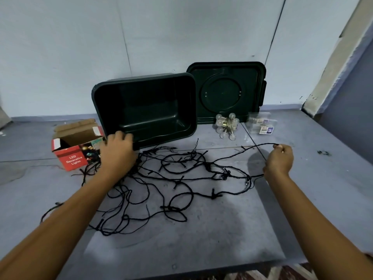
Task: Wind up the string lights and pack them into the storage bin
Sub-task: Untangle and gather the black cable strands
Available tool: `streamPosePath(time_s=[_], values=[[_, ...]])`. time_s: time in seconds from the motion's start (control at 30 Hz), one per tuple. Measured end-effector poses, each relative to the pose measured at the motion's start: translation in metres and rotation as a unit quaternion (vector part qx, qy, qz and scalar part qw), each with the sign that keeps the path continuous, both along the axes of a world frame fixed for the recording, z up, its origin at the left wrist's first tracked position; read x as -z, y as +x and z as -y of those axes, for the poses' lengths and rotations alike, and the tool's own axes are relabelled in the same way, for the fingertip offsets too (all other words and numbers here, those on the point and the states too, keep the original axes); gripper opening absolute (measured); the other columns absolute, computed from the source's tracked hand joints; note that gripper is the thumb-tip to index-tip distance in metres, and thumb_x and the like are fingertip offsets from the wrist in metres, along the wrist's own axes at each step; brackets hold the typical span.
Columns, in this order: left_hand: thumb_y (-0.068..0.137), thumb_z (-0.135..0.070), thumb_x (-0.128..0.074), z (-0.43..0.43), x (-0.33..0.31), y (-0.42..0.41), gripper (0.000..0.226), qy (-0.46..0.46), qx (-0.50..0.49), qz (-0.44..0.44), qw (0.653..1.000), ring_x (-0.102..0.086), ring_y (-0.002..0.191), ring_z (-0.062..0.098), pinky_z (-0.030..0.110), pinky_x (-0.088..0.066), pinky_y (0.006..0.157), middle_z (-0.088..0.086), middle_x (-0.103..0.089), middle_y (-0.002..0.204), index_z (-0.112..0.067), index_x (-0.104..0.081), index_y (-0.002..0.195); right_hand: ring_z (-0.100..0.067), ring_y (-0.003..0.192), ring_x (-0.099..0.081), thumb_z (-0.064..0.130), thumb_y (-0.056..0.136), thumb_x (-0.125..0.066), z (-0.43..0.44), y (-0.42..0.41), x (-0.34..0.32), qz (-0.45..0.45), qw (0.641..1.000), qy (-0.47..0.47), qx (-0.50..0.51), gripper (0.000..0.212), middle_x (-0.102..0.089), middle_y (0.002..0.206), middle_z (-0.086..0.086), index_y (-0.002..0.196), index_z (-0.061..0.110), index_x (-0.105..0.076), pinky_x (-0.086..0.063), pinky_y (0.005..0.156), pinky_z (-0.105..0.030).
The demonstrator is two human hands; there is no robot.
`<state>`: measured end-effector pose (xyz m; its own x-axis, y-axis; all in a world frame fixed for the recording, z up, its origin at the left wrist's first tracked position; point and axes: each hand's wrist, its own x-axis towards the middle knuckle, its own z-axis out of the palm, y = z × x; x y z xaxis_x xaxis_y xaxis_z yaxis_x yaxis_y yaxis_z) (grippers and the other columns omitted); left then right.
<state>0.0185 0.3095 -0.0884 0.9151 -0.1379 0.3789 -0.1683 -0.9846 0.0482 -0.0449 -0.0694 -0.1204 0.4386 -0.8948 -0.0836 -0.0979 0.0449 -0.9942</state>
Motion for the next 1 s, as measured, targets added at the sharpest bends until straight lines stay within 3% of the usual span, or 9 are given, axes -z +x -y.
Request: streamPosePath(time_s=[0.1,0.17,0.27,0.33,0.43,0.5,0.6,0.83,1.0], values=[[0.079,-0.001,-0.058,0.026,0.007,-0.001,0.036,0.019,0.149,0.019,0.988,-0.053,0.111,0.038,0.055,-0.035,0.098,0.018,-0.058,0.118,-0.004,-0.063,0.115,-0.014,0.055,-0.036,0.024,0.096,-0.03,-0.001,0.0,0.0,-0.007,1.0,-0.004,0.004,0.023,-0.045,0.074,-0.002,0.083,0.025,-0.049,-0.028,0.05,-0.024],[0.086,-0.006,-0.052,0.044,0.012,-0.004,0.033,-0.001,0.236,-0.043,0.971,-0.053,0.113,0.032,0.044,-0.04,0.099,0.013,-0.057,0.122,-0.004,-0.061,0.119,-0.017,0.058,-0.041,0.023,0.096,-0.03,-0.003,-0.003,-0.005,-0.013,1.0,-0.005,0.006,0.024,-0.048,0.08,-0.004,0.095,0.018,-0.053,-0.031,0.052,-0.027],[0.095,-0.017,-0.044,0.065,0.025,-0.009,0.035,-0.036,0.269,-0.132,0.953,-0.05,0.117,0.023,0.033,-0.041,0.099,0.008,-0.051,0.13,-0.005,-0.053,0.127,-0.031,0.095,-0.052,0.022,0.097,-0.033,-0.016,-0.017,-0.02,-0.16,0.974,-0.158,-0.038,0.034,-0.054,0.104,-0.009,0.124,0.012,-0.051,-0.039,0.078,-0.036],[0.097,-0.024,-0.043,0.074,0.031,-0.01,0.037,-0.036,0.26,-0.155,0.952,-0.049,0.117,0.022,0.036,-0.04,0.1,0.007,-0.051,0.129,-0.007,-0.051,0.129,-0.039,0.117,-0.041,0.022,0.095,-0.04,-0.028,-0.023,-0.028,-0.279,0.891,-0.353,-0.064,0.042,-0.046,0.127,-0.019,0.136,0.013,-0.04,-0.033,0.094,-0.047],[0.095,-0.034,-0.044,0.083,0.034,-0.01,0.039,0.003,0.239,-0.179,0.954,-0.049,0.115,0.023,0.042,-0.04,0.099,0.006,-0.053,0.125,-0.013,-0.052,0.127,-0.036,0.125,-0.034,0.016,0.092,-0.044,-0.052,-0.021,-0.035,-0.288,0.773,-0.543,-0.155,0.042,-0.041,0.136,-0.016,0.134,0.015,-0.042,-0.029,0.097,-0.051],[0.095,-0.033,-0.046,0.088,0.035,-0.01,0.035,-0.003,0.228,-0.188,0.955,-0.049,0.114,0.024,0.044,-0.039,0.098,0.007,-0.054,0.122,-0.014,-0.055,0.122,-0.028,0.126,-0.036,0.014,0.091,-0.047,-0.071,-0.015,-0.033,-0.278,0.7,-0.585,-0.299,0.038,-0.044,0.136,-0.005,0.129,0.018,-0.051,-0.029,0.099,-0.05],[0.094,-0.025,-0.047,0.089,0.034,-0.01,0.026,-0.053,0.215,-0.192,0.956,-0.052,0.11,0.024,0.044,-0.04,0.098,0.008,-0.058,0.117,-0.012,-0.058,0.114,-0.023,0.123,-0.042,0.023,0.093,-0.046,-0.096,-0.009,-0.023,-0.289,0.64,-0.546,-0.457,0.032,-0.05,0.131,0.001,0.124,0.021,-0.056,-0.03,0.096,-0.048],[0.098,-0.015,-0.04,0.084,0.019,-0.011,0.015,-0.218,0.209,-0.184,0.935,-0.047,0.072,0.019,0.028,-0.036,0.061,0.01,-0.055,0.087,-0.004,-0.05,0.099,-0.023,0.109,-0.048,0.026,0.094,-0.044,-0.093,-0.009,-0.009,-0.247,0.689,-0.554,-0.396,0.023,-0.057,0.111,-0.002,0.11,0.017,-0.059,-0.035,0.088,-0.041],[0.1,-0.017,-0.034,0.066,0.007,-0.006,0.009,-0.243,0.193,-0.123,0.943,-0.037,0.057,0.012,0.028,-0.028,0.05,0.0,-0.043,0.069,-0.012,-0.04,0.095,-0.028,0.078,-0.056,0.02,0.092,-0.046,-0.07,-0.006,-0.023,-0.175,0.811,-0.464,-0.31,0.013,-0.055,0.079,-0.003,0.089,0.012,-0.055,-0.04,0.065,-0.033]])
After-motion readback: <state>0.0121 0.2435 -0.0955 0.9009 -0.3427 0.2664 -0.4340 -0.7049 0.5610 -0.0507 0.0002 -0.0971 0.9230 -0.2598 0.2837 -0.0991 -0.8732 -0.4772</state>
